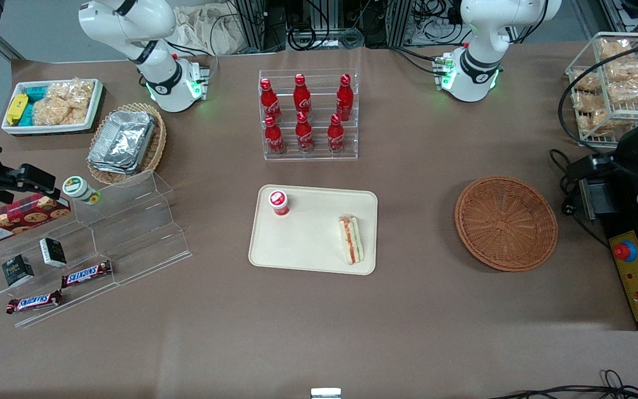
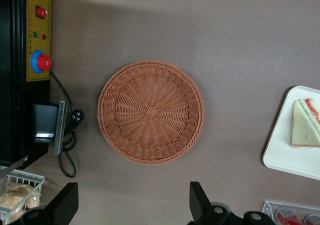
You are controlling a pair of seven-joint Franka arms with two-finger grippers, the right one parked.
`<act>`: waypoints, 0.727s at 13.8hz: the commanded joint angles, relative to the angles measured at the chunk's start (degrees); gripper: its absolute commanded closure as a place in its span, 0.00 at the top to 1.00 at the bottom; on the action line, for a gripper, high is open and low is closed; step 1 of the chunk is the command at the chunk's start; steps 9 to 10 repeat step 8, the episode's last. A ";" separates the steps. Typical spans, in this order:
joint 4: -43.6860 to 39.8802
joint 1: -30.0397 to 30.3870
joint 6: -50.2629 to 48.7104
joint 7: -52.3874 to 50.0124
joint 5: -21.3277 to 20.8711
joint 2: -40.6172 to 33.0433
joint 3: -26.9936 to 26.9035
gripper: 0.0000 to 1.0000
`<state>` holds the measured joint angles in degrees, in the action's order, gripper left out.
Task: Place sandwich from basket to tray
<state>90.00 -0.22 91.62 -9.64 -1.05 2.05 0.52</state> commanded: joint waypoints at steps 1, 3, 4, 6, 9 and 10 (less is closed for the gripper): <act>8.60 -1.72 2.77 0.67 0.61 -7.84 -1.13 1.00; 8.88 -1.63 2.25 0.67 0.52 -8.56 -1.13 1.00; 8.09 -1.63 1.82 0.76 0.44 -8.21 -1.22 1.00; 7.47 -1.72 1.37 2.16 -0.18 -7.59 -0.87 1.00; 5.02 -1.72 1.11 2.07 0.34 -6.28 -0.78 1.00; 5.02 -1.72 1.11 2.07 0.34 -6.28 -0.78 1.00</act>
